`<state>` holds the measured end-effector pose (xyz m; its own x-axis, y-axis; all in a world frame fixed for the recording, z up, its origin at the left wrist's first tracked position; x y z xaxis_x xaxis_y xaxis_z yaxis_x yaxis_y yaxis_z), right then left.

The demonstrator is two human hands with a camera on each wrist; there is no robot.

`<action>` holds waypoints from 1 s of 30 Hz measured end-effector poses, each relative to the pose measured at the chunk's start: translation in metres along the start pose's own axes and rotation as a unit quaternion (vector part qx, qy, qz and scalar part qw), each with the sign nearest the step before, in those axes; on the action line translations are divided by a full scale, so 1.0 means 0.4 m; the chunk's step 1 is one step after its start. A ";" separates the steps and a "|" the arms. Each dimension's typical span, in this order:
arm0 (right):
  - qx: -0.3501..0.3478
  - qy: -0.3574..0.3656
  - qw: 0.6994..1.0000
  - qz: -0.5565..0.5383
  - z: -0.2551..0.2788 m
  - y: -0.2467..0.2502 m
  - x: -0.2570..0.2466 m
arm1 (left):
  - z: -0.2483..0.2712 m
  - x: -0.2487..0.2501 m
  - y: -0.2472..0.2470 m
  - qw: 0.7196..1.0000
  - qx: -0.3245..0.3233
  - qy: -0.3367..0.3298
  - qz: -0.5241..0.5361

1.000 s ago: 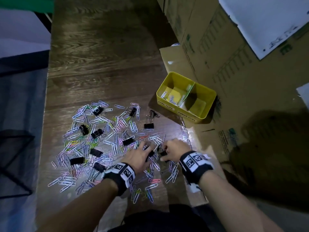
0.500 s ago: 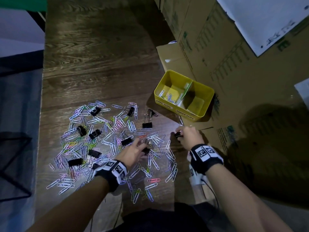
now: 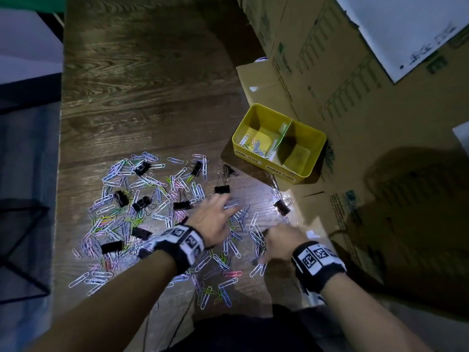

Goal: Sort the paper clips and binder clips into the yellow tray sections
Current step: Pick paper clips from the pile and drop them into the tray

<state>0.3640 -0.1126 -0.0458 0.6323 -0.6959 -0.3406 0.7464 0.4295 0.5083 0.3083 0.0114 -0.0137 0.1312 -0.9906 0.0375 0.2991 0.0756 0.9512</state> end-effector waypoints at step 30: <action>0.205 0.060 0.948 -0.236 -0.054 0.006 -0.060 | 0.020 0.018 -0.098 0.987 -0.067 0.040 0.139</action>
<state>0.3549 -0.0825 -0.0533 0.2854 -0.6740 -0.6814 0.8245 -0.1898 0.5330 0.2899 0.0004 -0.0482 0.2978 -0.9176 0.2632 0.3618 0.3637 0.8584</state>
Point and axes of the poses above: each hand's wrist, its own z-axis away from the middle knuckle, its own y-axis out of the back of the hand, x = y × z, the point moved 10 cm from there along -z, towards the middle knuckle, and after that the axes turned 15 degrees about -z, right-handed, at the moved point
